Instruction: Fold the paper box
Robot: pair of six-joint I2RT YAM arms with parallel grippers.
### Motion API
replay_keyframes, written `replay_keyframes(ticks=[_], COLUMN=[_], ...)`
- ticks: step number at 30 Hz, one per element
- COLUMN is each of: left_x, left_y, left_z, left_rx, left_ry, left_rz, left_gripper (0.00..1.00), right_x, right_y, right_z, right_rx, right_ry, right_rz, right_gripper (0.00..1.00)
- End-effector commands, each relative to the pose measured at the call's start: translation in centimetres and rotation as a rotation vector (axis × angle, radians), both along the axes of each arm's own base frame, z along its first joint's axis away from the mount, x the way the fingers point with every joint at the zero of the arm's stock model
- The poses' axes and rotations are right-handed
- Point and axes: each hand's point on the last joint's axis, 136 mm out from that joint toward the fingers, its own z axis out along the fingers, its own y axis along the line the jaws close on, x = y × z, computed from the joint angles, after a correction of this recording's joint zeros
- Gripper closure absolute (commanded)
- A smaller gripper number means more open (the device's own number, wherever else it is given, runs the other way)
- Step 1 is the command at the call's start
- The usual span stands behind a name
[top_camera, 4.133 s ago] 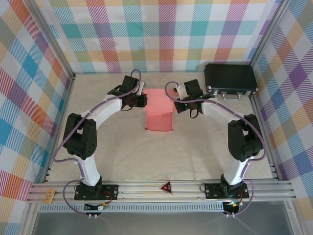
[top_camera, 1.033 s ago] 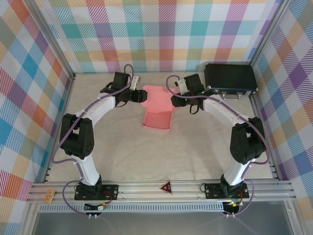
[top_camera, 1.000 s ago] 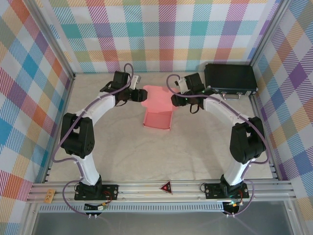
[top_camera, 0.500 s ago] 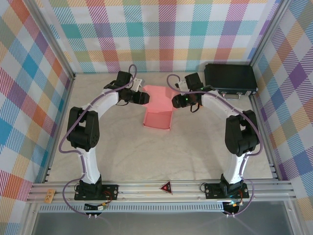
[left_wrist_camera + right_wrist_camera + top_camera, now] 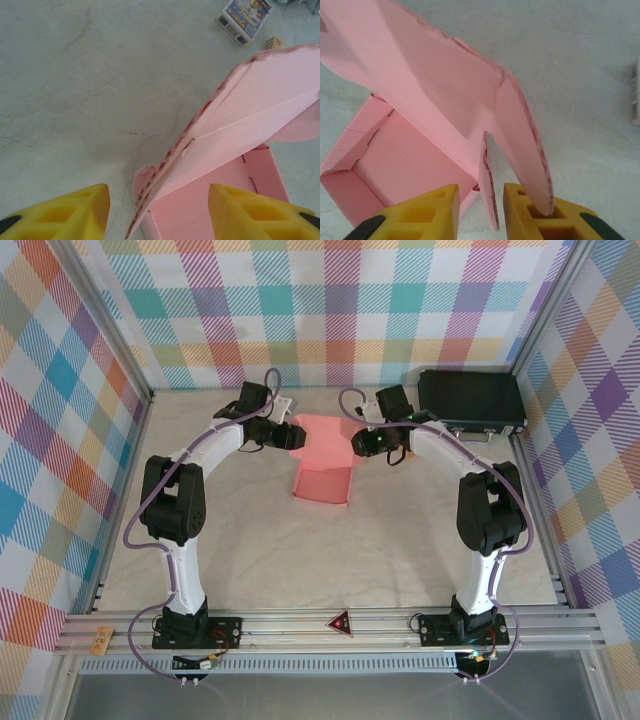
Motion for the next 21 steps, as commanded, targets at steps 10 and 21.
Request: replay_keyframes(ticks=[10,21], left_x=[0.45,0.5], left_y=[0.37,0.58], left_z=[1.39,1.64], left_rx=[-0.011,-0.001], left_ry=[-0.01,-0.019], left_rz=[0.001,0.009], left_gripper=[0.59,0.7], right_x=[0.17,0.28], right_y=[0.07,-0.05], right_z=[-0.2,-0.67], right_rx=[-0.011,-0.027], right_ry=[0.019,0.031], right_rz=[0.024,0.022], right_gripper=[0.77,0.85])
